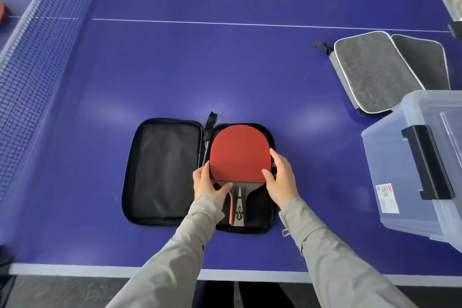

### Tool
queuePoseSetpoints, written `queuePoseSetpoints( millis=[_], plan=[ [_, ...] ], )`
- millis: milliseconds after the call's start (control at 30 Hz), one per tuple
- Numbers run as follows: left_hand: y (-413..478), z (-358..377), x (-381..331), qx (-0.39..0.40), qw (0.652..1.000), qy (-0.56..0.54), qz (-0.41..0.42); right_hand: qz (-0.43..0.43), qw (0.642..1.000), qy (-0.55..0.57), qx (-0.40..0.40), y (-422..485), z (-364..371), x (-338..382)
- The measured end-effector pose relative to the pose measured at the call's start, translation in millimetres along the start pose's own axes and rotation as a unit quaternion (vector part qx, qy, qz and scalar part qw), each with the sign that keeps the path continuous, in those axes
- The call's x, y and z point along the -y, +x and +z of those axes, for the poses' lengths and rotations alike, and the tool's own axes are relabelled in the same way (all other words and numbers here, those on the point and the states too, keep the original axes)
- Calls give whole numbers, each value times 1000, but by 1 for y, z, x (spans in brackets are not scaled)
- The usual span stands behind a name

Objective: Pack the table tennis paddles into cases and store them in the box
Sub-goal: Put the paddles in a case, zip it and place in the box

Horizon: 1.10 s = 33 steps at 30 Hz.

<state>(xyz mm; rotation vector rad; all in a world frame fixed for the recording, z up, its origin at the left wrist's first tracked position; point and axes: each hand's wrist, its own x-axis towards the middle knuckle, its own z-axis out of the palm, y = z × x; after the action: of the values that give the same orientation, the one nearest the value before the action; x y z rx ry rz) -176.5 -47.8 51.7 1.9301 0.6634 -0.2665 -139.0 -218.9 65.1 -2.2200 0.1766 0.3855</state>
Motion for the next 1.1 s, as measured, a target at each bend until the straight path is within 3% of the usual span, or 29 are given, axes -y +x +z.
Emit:
queuePoseSetpoints(
  millis=[233, 367, 467, 567, 667, 767, 833, 900, 967, 1100],
  plan=[
    [2, -11, 2, -10, 1000, -8, 13, 8, 1000, 24, -16, -11, 2, -8],
    [3, -61, 25, -161, 985, 58, 32, -19, 997, -63, -44, -37, -4, -38],
    [7, -114, 58, -247, 954, 154, -78, -32, 984, -177, -1, -58, -3, -66],
    [1, -143, 84, -228, 951, 149, -144, -57, 970, -236, 25, -70, 2, -79],
    [-7, -150, 92, -190, 971, 109, -94, -57, 966, -251, 12, -70, 4, -78],
    [-22, -160, 74, -158, 985, -33, -56, -50, 965, -258, 21, -68, 1, -74],
    [-42, -165, 49, -140, 977, -159, -22, -33, 977, -211, 18, -69, -3, -65],
    [-69, -160, 16, -96, 972, -207, 56, -17, 994, -98, -37, -70, -10, -47],
    [-94, -138, -13, -47, 977, -160, 133, -16, 995, 38, -88, -72, -19, -19],
    [-125, -57, -41, 19, 975, 17, 221, -14, 971, 233, -43, -66, -29, 34]
  ],
)
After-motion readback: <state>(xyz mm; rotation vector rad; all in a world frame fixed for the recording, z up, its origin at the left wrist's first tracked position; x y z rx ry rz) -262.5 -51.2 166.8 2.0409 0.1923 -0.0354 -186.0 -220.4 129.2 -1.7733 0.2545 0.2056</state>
